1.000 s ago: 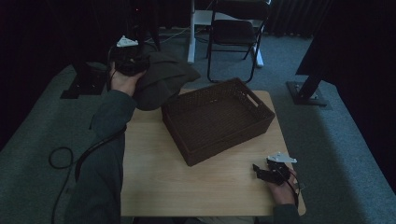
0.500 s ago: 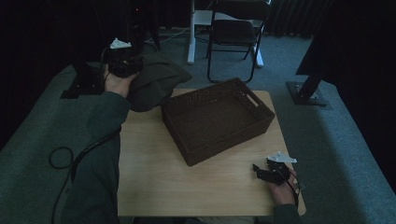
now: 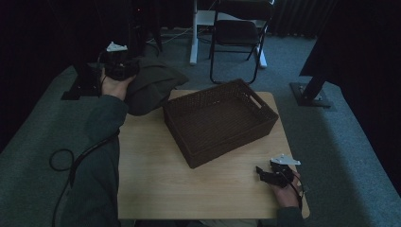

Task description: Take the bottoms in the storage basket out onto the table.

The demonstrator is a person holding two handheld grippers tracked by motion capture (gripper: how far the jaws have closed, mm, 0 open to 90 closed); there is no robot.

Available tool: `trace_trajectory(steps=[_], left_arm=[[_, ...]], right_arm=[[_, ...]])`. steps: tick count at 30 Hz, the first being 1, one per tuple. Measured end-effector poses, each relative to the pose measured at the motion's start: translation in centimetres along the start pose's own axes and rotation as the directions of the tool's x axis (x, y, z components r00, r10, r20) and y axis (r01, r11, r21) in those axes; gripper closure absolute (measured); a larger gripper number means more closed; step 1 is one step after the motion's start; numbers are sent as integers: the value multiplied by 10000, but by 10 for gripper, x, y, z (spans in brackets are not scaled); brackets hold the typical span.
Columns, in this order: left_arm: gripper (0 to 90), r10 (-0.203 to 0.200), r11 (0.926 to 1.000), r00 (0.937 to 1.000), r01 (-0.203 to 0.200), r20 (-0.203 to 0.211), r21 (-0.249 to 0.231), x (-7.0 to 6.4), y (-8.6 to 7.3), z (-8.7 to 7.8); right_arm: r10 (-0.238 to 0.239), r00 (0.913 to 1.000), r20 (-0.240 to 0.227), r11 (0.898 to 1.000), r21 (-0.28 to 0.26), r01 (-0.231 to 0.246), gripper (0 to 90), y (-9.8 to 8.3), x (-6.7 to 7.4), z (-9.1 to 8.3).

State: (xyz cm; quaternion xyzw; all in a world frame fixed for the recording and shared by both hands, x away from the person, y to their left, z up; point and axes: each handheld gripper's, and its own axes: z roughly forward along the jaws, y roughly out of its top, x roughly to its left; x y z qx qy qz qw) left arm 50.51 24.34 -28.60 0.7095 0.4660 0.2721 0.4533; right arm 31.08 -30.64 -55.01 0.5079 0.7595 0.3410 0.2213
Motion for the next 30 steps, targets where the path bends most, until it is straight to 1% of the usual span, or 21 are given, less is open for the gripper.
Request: trace_trajectory(steps=[5,10,13,18,22,30], left_arm=[[756,-74,9999,9997,76,-224,95,5,-4,-1],[756,-98,9998,9993,104,-354,170,10,-8,-1],[756,-133,9998,9990,139,-420,157,12,-10,-2],[756,-359,9993,9982,366,-485,120,16,-14,-2],[756,-369,9990,9974,384,-612,241,18,-18,0],[755,-529,9981,9965,548,-654,281,24,-26,1]], right_arm=[[-1,10000,1,10000,-3,1,285,0,0,0],[2,10000,1,10000,0,-2,285,0,0,0],[0,10000,0,10000,-1,0,285,0,0,0],[3,10000,1,10000,-1,-3,285,0,0,0],[0,10000,2,10000,1,0,285,0,0,0],[6,10000,2,10000,2,-6,285,0,0,0]])
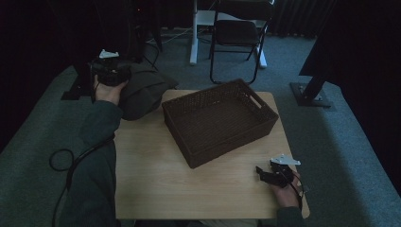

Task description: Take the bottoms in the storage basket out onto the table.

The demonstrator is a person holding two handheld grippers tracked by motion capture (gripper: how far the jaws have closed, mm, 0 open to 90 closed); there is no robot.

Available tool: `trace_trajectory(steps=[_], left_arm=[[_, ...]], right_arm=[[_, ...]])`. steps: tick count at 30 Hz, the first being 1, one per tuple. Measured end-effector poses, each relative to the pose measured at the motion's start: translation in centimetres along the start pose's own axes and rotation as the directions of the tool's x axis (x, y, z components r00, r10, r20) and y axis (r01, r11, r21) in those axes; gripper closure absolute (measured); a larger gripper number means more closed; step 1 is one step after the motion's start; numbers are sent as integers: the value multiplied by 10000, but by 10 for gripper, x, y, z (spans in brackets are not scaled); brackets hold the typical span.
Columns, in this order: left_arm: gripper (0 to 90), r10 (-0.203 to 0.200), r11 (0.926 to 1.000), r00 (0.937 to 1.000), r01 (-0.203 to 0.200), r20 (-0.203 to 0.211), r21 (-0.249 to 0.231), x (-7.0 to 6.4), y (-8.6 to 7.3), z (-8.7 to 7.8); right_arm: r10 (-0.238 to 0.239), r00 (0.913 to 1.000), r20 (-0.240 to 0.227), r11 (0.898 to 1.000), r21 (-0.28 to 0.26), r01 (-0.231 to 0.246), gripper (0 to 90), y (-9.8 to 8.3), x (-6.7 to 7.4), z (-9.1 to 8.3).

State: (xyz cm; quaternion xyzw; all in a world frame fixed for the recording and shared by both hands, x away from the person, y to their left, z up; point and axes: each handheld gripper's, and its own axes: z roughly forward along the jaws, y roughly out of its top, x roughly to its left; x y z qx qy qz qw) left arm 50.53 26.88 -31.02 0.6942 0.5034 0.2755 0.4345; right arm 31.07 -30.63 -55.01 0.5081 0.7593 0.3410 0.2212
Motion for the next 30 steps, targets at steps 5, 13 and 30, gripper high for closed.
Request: trace_trajectory(steps=[5,13,30], left_arm=[[755,25,10000,9999,-25,-99,-2,1,-2,0],[756,-26,10000,9998,27,-214,39,4,-7,1],[755,-85,9999,9984,90,-566,93,11,-18,5]], right_arm=[[1,10000,3,10000,1,-1,285,0,0,0],[1,10000,2,10000,-1,-1,285,0,0,0],[-4,10000,2,10000,-2,4,285,0,0,0]])
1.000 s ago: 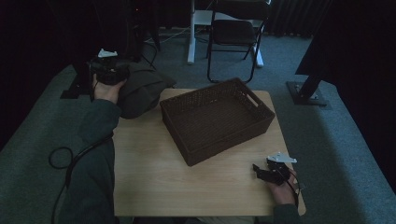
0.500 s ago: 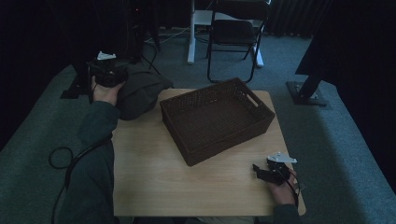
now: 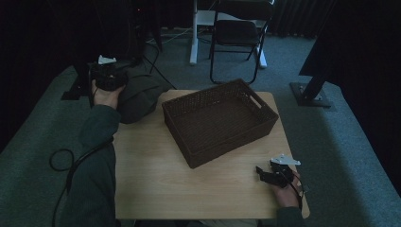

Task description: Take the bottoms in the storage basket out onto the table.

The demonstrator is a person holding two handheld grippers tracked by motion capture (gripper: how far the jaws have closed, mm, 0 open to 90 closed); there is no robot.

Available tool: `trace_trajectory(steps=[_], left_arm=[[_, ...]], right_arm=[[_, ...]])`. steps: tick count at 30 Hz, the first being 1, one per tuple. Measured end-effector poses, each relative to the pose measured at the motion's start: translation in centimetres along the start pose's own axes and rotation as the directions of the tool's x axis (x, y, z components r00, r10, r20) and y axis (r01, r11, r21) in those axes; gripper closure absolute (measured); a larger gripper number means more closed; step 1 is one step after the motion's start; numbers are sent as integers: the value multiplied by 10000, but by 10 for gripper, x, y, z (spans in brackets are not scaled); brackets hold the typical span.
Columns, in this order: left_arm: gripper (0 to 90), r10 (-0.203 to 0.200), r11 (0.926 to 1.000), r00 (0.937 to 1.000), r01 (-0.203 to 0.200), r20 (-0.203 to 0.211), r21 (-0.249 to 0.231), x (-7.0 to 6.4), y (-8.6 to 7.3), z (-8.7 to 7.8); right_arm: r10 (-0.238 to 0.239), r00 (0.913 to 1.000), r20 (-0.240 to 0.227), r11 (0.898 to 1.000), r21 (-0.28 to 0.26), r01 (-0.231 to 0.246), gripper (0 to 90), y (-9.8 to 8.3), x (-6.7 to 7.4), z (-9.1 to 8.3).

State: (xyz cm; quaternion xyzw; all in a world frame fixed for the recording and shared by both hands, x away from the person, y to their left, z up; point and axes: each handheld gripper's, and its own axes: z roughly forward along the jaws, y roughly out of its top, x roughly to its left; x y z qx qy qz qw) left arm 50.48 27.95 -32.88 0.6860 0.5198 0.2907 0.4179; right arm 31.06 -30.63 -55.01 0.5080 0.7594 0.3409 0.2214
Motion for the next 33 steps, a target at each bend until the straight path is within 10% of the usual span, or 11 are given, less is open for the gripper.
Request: trace_trajectory(steps=[33], left_arm=[[755,-80,9984,9997,93,-236,551,5,-30,17]], right_arm=[[-6,10000,0,10000,0,6,285,0,0,0]])
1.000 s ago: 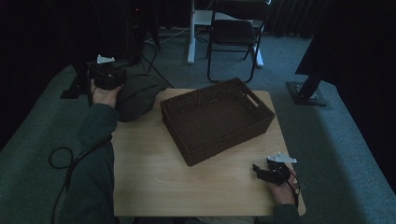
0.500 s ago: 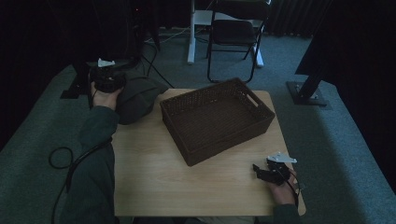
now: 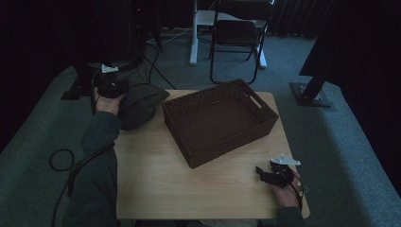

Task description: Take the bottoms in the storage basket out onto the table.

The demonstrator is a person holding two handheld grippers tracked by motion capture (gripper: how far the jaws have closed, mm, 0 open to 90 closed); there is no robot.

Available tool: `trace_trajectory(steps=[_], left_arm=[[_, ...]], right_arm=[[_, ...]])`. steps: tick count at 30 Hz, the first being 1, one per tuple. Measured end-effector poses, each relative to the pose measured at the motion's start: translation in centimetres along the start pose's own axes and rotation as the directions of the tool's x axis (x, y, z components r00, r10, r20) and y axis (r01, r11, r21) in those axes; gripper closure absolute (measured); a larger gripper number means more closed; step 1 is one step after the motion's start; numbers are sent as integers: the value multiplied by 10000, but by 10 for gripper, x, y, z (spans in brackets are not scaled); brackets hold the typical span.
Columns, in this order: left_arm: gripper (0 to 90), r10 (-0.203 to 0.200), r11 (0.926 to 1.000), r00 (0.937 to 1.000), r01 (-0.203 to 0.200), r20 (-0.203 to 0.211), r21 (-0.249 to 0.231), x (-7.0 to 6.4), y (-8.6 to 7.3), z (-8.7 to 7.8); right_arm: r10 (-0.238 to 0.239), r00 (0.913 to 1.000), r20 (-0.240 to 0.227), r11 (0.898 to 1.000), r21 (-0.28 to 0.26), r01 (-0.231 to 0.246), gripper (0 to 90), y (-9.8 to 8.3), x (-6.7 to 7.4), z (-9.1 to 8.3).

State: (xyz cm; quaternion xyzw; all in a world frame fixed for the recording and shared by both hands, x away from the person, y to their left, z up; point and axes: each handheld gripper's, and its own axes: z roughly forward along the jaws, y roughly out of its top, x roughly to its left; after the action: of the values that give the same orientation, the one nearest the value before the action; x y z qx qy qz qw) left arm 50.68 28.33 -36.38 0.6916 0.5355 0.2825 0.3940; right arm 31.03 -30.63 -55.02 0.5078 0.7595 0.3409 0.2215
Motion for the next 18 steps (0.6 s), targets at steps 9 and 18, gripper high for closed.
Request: trace_trajectory(steps=[9,18], left_arm=[[754,-18,9999,10000,18,20,156,1,-8,5],[754,55,9995,10000,-56,51,316,-3,-15,12]], right_arm=[[4,10000,0,10000,-1,-4,285,0,0,0],[6,10000,0,10000,1,-6,285,0,0,0]])
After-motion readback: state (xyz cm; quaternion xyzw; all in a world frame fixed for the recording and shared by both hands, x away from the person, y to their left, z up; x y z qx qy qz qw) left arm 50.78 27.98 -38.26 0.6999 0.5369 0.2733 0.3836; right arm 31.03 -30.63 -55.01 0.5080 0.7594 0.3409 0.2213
